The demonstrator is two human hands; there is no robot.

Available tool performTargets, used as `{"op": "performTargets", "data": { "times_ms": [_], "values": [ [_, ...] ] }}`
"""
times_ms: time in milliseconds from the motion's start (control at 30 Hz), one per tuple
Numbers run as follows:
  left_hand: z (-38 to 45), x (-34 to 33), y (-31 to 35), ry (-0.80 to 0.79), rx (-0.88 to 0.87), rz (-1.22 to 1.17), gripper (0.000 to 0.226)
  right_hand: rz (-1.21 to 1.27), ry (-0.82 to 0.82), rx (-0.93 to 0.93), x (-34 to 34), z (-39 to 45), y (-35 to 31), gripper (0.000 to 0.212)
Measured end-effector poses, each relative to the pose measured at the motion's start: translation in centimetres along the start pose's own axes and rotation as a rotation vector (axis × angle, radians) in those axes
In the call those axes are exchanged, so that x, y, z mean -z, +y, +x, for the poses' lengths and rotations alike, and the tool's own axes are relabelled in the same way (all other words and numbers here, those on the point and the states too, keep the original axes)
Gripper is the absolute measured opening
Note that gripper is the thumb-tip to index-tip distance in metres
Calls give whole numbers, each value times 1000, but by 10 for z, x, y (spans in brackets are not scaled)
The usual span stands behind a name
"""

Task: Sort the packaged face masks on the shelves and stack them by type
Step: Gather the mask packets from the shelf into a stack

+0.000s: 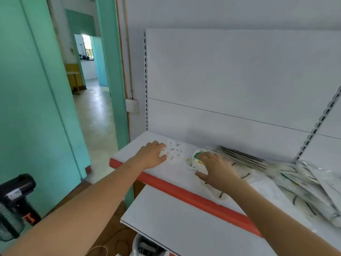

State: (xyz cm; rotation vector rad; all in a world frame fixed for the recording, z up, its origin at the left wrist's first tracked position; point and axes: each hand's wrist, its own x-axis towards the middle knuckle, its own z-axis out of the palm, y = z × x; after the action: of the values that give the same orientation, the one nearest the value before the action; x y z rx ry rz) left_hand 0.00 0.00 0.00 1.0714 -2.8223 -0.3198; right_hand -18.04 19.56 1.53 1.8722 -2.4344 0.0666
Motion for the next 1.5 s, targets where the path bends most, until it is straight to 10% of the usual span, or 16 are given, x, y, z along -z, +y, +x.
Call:
{"op": "performTargets", "data": {
  "times_ms": [267,500,767,1100,1233,1500],
  "values": [
    [53,-34,-14,26,-12,-14,55,-196,-16,-32,-58,72,19,41],
    [89,-53,-4,-19,520,-87,113,-218,6,-13,-58,108,22,26],
    [118,-56,-25,-60,476,-512,38,-72,-79,-70,-54,137,11,60],
    [108,-3,-46,-51,96,-853,32,1109,45,-490,-50,185,4,100],
    [111,16,-64,-140,-16,-840,29,1730,-30,-348,-38,189,-2,43],
    [127,51,-100,-290,-140,-313,23,1358,23,-339,-32,211,-28,8]
  ]
}}
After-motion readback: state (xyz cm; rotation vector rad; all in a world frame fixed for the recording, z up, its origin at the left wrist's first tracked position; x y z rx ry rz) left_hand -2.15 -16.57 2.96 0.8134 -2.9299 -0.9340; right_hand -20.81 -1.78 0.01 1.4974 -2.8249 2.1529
